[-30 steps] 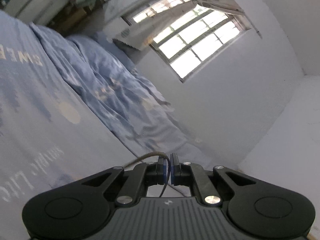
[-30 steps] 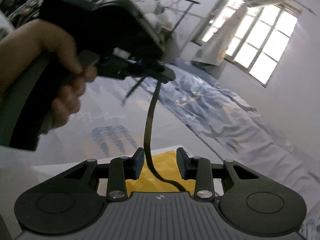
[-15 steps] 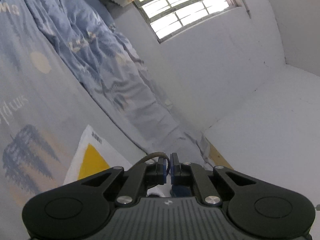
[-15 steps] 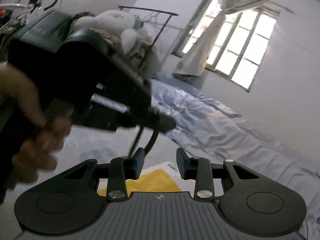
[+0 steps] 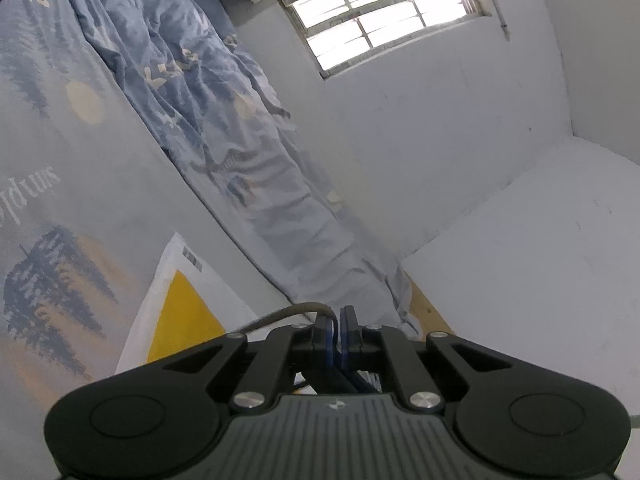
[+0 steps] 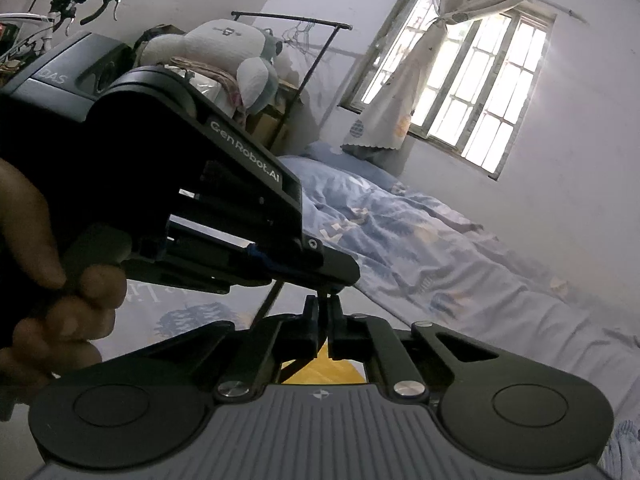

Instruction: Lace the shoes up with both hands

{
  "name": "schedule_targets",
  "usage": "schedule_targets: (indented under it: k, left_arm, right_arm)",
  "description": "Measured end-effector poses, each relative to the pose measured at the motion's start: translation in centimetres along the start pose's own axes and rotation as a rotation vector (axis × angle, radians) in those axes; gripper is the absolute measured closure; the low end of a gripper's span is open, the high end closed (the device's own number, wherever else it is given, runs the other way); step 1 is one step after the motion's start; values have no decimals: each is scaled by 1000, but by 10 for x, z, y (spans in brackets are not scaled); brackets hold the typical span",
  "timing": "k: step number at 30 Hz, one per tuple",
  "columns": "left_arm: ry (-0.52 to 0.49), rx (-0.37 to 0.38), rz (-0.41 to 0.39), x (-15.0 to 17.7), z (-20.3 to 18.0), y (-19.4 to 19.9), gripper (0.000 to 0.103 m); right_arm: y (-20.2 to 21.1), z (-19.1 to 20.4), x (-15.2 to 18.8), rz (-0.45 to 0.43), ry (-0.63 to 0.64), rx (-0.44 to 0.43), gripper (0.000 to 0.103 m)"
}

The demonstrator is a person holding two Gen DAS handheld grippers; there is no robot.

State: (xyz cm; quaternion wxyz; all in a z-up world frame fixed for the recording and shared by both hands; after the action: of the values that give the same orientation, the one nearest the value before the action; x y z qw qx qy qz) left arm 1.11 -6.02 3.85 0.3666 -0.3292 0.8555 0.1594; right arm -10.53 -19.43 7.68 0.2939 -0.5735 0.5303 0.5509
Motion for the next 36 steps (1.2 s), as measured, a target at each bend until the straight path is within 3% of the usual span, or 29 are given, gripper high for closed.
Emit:
schedule_targets:
  k: [14,36]
  left_arm:
    - [-8,-100,-123,-30,16,21,102]
    - [-57,-145,-182,-38,14,31,102]
  right_arm:
    - [-2,-12,7,50,2,7,102]
    - [-6,-12,16,103,-18,-5,102]
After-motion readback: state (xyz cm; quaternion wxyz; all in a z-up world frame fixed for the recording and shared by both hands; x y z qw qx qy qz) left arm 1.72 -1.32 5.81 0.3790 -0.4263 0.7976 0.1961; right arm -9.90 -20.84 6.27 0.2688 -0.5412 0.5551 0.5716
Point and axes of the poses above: each gripper's, at about its wrist camera, not at the fingertips, and y roughly against the way its jaws point, z to its left, x to its underside, the point moved 4 cm from there along -y, roughly the way its jaws point, and after that the axes turned 15 degrees about -y, right-handed, at the moved point
